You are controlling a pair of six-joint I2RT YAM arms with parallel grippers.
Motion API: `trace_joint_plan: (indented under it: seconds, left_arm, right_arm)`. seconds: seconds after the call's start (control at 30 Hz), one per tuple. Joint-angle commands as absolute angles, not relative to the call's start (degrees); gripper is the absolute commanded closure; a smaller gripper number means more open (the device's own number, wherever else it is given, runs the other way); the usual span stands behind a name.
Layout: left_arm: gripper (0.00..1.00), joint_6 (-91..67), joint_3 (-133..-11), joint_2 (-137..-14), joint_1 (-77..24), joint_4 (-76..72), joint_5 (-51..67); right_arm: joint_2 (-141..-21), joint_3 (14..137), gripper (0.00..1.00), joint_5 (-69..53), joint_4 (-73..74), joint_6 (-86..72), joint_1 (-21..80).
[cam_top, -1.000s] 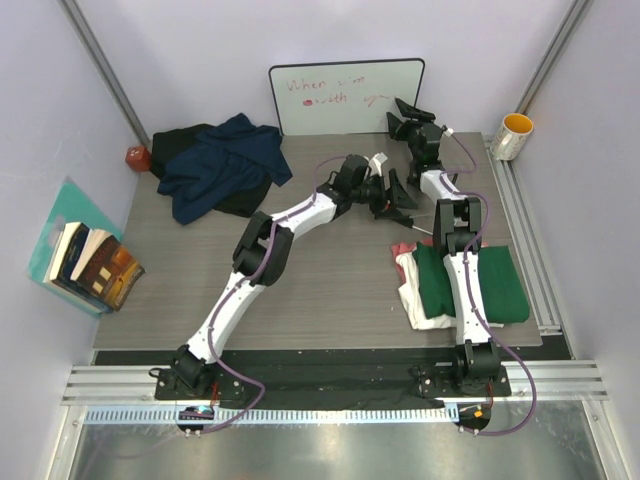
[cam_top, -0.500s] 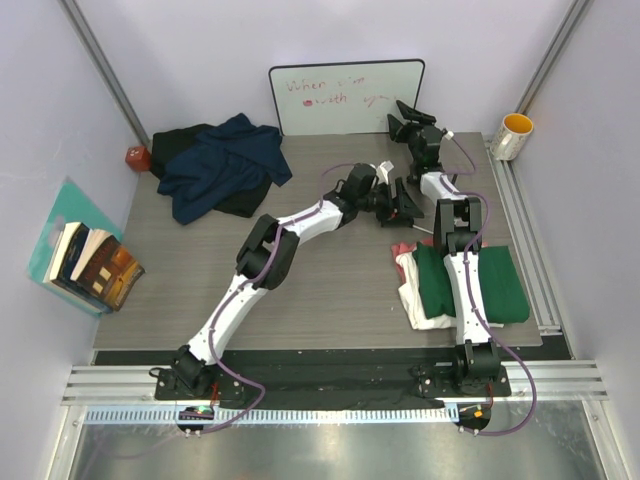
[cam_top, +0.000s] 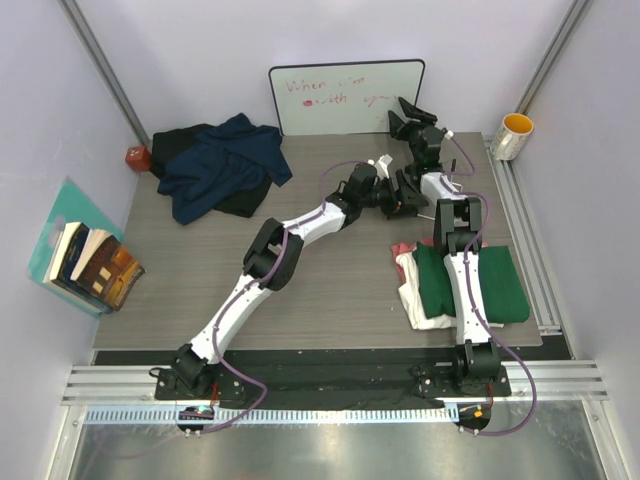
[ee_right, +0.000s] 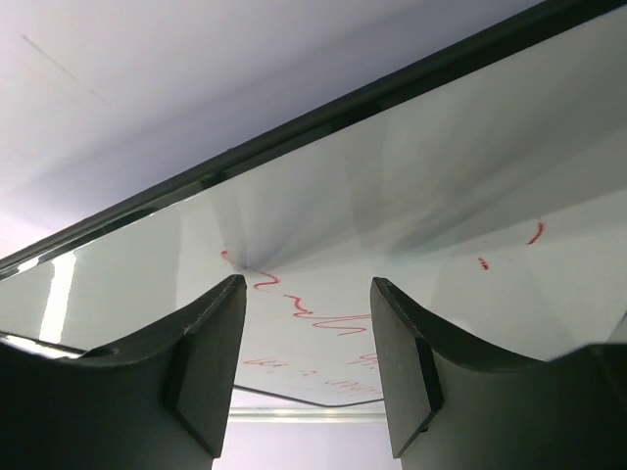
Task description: Fold and stack the t-shirts
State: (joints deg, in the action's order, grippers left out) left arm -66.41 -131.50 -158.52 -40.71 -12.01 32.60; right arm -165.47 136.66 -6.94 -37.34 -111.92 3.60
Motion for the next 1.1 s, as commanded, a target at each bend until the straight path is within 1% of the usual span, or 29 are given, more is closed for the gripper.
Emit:
trace_joint_plan:
  seconds: [0.0,0.23,0.27,0.4,0.6,0.77,0.83,0.97,1.07]
  left_arm:
    - [0.28,-67.2,-133.7,-164.7,-39.6,-9.2,26.3]
    - [0.28,-66.6,-134.4,-165.4,-38.1,-6.6,24.8]
    - [0.28,-66.6,-134.7,-165.4,-37.7,-6.3,24.6]
    - [0.28,-66.2,-137.5,-166.0,-36.2,-4.1,23.8]
    - [0.27,-64.5,-137.7,-165.1,-35.0,-2.7,23.8]
    - [0.28,-64.5,-138.0,-164.8,-34.5,-2.5,23.6]
    - [0.27,-64.3,-138.3,-164.8,-34.5,-2.5,23.5]
    - [0.27,-64.3,-138.5,-164.8,-34.5,-2.3,23.3]
    - [0.27,-64.1,-137.8,-164.3,-34.5,-2.1,23.8]
  right_arm:
    - [-160.8,136.1,0.41,-8.7,-44.8,-115.5,3.0]
    - [-153.8,132.1,0.41,-11.9,-45.7,-113.7,0.7]
    - [-152.3,131.6,0.41,-12.6,-45.5,-113.6,-0.9]
    - [-150.3,130.9,0.43,-18.4,-40.0,-110.0,-2.9]
    - [-148.6,128.1,0.44,-23.8,-39.2,-109.3,-6.0]
    - [-147.0,126.9,0.46,-28.2,-40.6,-109.1,-7.2]
    - [-144.1,123.8,0.47,-29.1,-40.3,-107.4,-7.9]
    - [-140.1,121.9,0.48,-32.8,-37.4,-102.8,-9.5]
    - [-134.7,116.7,0.48,-32.8,-36.2,-97.9,-11.2]
